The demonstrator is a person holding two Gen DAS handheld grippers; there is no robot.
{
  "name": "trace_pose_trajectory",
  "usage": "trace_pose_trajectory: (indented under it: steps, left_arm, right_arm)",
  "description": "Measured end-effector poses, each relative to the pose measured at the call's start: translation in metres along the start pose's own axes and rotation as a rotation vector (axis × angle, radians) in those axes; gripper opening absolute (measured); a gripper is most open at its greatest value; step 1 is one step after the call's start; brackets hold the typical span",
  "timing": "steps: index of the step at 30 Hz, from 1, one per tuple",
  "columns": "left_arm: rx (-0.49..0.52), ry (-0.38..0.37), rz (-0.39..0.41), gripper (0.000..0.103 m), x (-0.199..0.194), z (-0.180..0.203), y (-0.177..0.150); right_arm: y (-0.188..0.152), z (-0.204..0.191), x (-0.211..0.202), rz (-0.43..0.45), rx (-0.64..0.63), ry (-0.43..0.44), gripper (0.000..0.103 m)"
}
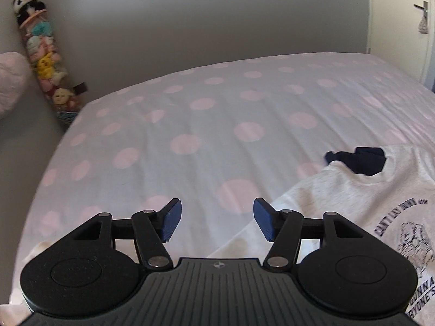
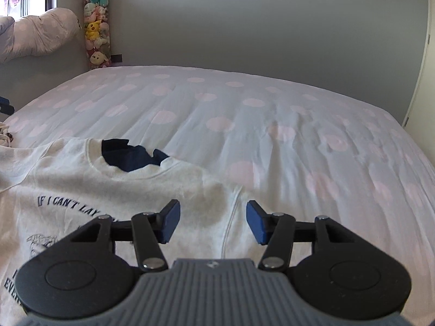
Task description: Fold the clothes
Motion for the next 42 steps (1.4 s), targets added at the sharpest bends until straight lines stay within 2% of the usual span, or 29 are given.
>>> trace_pose_trajectory:
  steps: [5, 10, 16, 19, 20, 21, 22, 24, 25, 27, 29, 33, 34, 40, 42]
  left_arm:
    - [0.073, -0.109, -0.029, 0.062, 0.067, 0.056, 0.005]
    - [0.097, -0.167, -0.051, 0.062, 0.116, 0.083, 0.012]
    - [0.134, -0.226, -0.093, 0.062, 0.149, 0.100, 0.002]
    - [0.085, -0.248, -0.070, 0.062, 0.153, 0.098, -0.005]
    - [0.065, -0.252, -0.066, 0.060, 0.153, 0.098, -0.006]
    - [0.063, -0.264, -0.064, 0.049, 0.151, 0.100, -0.005]
    - [0.064, -0.278, -0.061, 0.042, 0.149, 0.102, -0.004]
    - [0.097, -0.309, -0.059, 0.016, 0.142, 0.108, -0.003]
    - [0.118, -0.320, -0.061, 0.011, 0.139, 0.111, -0.004]
    - [0.160, -0.302, -0.044, 0.005, 0.134, 0.116, -0.003]
    - [0.151, -0.278, -0.010, 0.004, 0.126, 0.114, 0.000]
    - [0.110, -0.174, 0.079, 0.004, 0.115, 0.107, 0.017]
    - [0.100, -0.148, 0.101, 0.004, 0.112, 0.105, 0.021]
    - [0.152, -0.075, 0.005, 0.004, 0.142, 0.119, 0.013]
    - [0.151, -0.064, -0.028, 0.009, 0.150, 0.120, 0.010]
  right_arm:
    - [0.037, -0.002, 0.064, 0.004, 0.008, 0.074, 0.062]
    - [0.058, -0.023, 0.128, -0.042, -0.049, 0.166, 0.062]
    - [0.041, -0.038, 0.177, -0.167, -0.169, 0.239, 0.062]
    - [0.030, -0.033, 0.185, -0.189, -0.125, 0.280, 0.059]
    - [0.029, -0.032, 0.184, -0.188, -0.118, 0.286, 0.057]
    - [0.029, -0.031, 0.183, -0.186, -0.113, 0.292, 0.055]
    - [0.028, -0.031, 0.182, -0.184, -0.107, 0.297, 0.053]
    - [0.029, -0.029, 0.177, -0.174, -0.117, 0.305, 0.037]
    - [0.030, -0.028, 0.172, -0.166, -0.134, 0.307, 0.034]
    - [0.033, -0.026, 0.161, -0.136, -0.176, 0.309, 0.025]
    - [0.039, -0.030, 0.149, -0.077, -0.227, 0.286, 0.022]
    - [0.053, -0.043, 0.127, 0.106, -0.330, 0.166, 0.020]
    - [0.054, -0.047, 0.129, 0.104, -0.338, 0.149, 0.020]
    - [0.041, -0.055, 0.168, -0.008, -0.321, 0.096, 0.021]
    - [0.041, -0.050, 0.167, -0.021, -0.285, 0.097, 0.027]
Point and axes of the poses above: each gripper's, at about its wrist camera, not at the fingertips, and x roughly the way its jaws point, z to its right, y to its top, the point moved 3 cm from there along x, roughly the way its jaws point, and after that the axes turned 1 degree about y, right-handed, at the moved point
